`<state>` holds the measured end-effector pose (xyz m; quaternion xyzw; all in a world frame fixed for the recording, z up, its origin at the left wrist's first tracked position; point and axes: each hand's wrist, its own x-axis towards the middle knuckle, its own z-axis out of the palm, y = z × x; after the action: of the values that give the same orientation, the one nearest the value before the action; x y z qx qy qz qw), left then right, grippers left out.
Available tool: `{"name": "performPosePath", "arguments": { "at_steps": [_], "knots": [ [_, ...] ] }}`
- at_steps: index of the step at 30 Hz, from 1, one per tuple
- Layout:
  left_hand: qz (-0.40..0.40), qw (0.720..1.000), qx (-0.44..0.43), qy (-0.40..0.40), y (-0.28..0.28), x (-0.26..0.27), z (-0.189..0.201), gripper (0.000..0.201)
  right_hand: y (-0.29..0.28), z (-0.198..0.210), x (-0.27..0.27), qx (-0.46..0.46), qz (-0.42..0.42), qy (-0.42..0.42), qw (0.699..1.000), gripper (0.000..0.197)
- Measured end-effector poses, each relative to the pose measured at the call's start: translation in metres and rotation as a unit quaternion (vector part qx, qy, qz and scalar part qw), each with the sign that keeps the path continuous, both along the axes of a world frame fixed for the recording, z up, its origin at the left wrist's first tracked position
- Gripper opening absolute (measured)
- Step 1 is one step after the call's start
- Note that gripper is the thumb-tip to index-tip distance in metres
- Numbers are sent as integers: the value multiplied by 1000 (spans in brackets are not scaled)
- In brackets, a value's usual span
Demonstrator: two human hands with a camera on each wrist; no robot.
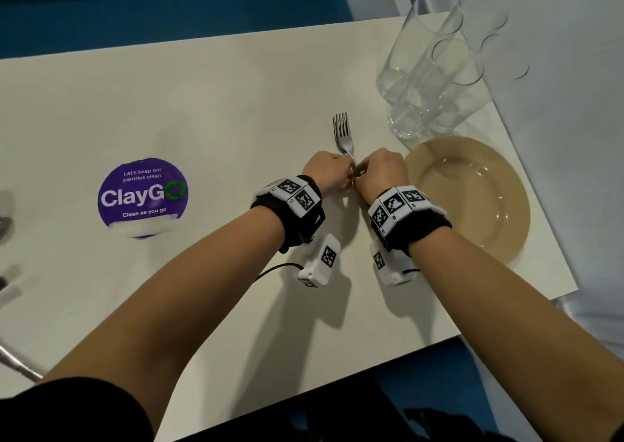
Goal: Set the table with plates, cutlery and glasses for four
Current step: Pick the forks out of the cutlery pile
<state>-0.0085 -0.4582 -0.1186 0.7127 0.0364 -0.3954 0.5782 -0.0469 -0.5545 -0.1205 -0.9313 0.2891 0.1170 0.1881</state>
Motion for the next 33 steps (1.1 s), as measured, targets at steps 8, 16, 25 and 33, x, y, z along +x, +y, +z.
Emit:
{"name": "performPosePath", "arguments": {
  "at_steps": [8, 16, 25, 33],
  "knots": [
    [-49, 999, 8, -7, -21, 8, 3, 33, -19, -1, 8, -33, 4, -5, 999, 18],
    [-60, 998, 6, -7, -32, 7, 4, 34, -30, -7, 9, -30, 3, 6, 1000, 19],
    [-72, 997, 10, -16, -26, 4, 7, 36, -29, -5, 12, -46, 21, 20, 999, 18],
    [-45, 996, 39, -66, 33, -3, 18, 17, -4, 27, 10, -55, 25, -15, 998, 21]
  ]
}}
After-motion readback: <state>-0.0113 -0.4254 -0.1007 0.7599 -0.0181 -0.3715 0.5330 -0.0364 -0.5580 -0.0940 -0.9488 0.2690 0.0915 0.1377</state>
